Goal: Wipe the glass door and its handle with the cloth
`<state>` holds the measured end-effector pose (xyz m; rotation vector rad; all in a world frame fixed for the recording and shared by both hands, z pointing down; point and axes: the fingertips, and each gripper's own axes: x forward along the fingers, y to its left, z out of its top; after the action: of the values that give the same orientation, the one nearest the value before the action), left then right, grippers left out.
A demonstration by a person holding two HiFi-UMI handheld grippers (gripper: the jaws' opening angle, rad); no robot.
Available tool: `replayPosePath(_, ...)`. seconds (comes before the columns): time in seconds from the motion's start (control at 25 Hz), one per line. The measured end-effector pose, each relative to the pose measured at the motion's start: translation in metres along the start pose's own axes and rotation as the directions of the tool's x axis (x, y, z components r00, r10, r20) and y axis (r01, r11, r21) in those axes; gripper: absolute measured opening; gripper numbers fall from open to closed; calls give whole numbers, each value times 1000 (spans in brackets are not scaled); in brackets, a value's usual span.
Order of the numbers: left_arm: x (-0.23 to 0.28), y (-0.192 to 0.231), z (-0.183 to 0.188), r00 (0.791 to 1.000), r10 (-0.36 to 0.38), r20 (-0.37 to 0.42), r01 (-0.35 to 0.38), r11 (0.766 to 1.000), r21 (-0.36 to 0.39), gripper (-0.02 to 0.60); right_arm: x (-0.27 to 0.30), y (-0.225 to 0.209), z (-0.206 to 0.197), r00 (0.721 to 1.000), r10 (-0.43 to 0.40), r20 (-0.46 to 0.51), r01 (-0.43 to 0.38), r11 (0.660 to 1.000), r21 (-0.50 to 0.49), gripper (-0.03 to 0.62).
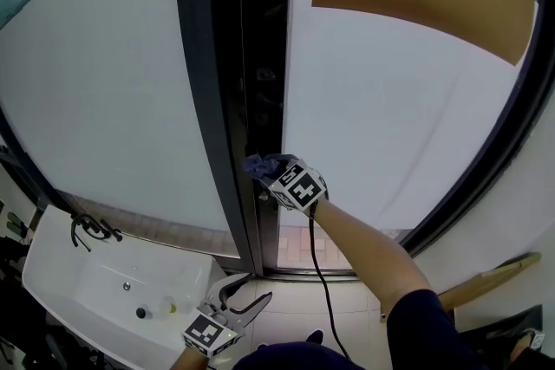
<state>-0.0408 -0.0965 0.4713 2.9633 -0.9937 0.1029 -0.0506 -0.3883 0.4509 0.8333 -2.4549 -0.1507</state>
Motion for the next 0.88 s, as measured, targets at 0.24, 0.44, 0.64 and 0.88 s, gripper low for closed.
replayPosePath(0.24, -6, 7, -3, 1000, 18, -7, -18, 1000, -8, 219, 15, 15, -10, 997, 32, -70, -37, 997, -70, 141)
replayPosePath(0.44, 2, 7, 1, 999, 13, -30, -14, 1000, -3, 219, 5, 21, -21, 992, 36, -124, -58, 983, -176, 141)
replayPosePath(0.64, 12, 2, 3, 1000, -31, 2, 31, 1000, 1, 219, -19, 12, -43, 988, 6, -155, -45, 967, -250, 141)
replayPosePath(0.88, 17, 1, 1, 999, -35, -33, 35, 999, 5, 219, -47, -14, -70, 980, -41, -195, -6, 972, -236, 141)
